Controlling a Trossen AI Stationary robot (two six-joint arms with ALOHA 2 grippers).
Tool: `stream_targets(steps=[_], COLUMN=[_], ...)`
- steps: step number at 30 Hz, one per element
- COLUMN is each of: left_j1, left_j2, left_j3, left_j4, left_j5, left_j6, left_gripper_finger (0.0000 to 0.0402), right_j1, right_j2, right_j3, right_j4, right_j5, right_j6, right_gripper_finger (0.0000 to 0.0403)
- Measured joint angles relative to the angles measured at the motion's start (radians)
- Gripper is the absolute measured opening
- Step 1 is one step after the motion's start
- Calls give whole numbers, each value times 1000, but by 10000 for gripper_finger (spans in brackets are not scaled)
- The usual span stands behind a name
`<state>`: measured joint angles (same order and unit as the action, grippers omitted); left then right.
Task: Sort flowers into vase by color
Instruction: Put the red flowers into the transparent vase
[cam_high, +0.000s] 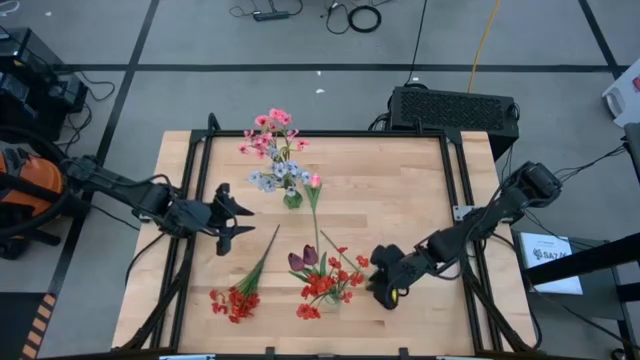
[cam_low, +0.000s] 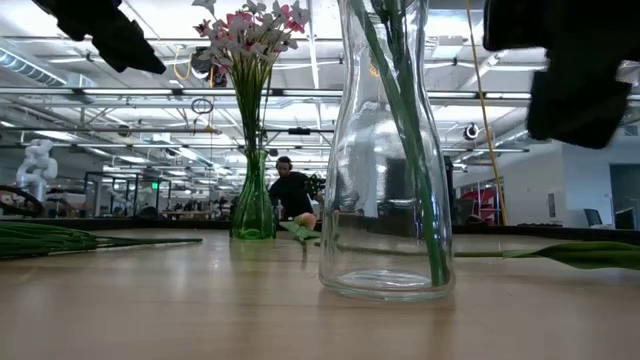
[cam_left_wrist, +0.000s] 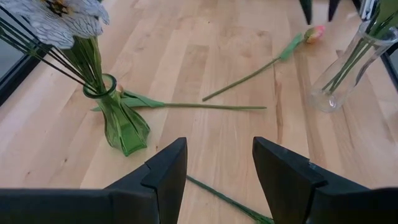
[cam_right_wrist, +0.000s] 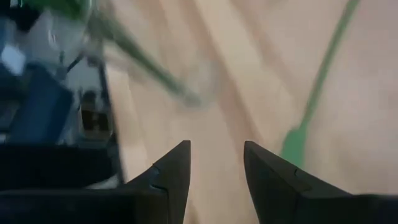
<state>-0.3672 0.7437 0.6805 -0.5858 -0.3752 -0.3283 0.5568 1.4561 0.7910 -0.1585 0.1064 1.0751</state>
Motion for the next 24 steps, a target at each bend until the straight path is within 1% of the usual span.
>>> stream_targets(steps=[4,8,11,17,24], left_j1=[0,0,0,0,0], left_j2=[25,45,53,55,55], left_j3=[0,0,0,0,0], left_j4=[0,0,0,1,1], left_j5=[0,1,5,6,6], left_j6=[-1,-5,-6,-15,-164], left_gripper_finger=[189,189,189,189,189], right_j1=[1,1,1,2,2], right_j2=[54,84,88,90,90], right_j3=[0,0,0,0,0], right_j4=[-15,-12,-9,-10,-11], right_j5=[-120,-163,-188,-189,-182], right_j6=[50,112,118,111,88], right_gripper_finger=[120,92,68,30,13])
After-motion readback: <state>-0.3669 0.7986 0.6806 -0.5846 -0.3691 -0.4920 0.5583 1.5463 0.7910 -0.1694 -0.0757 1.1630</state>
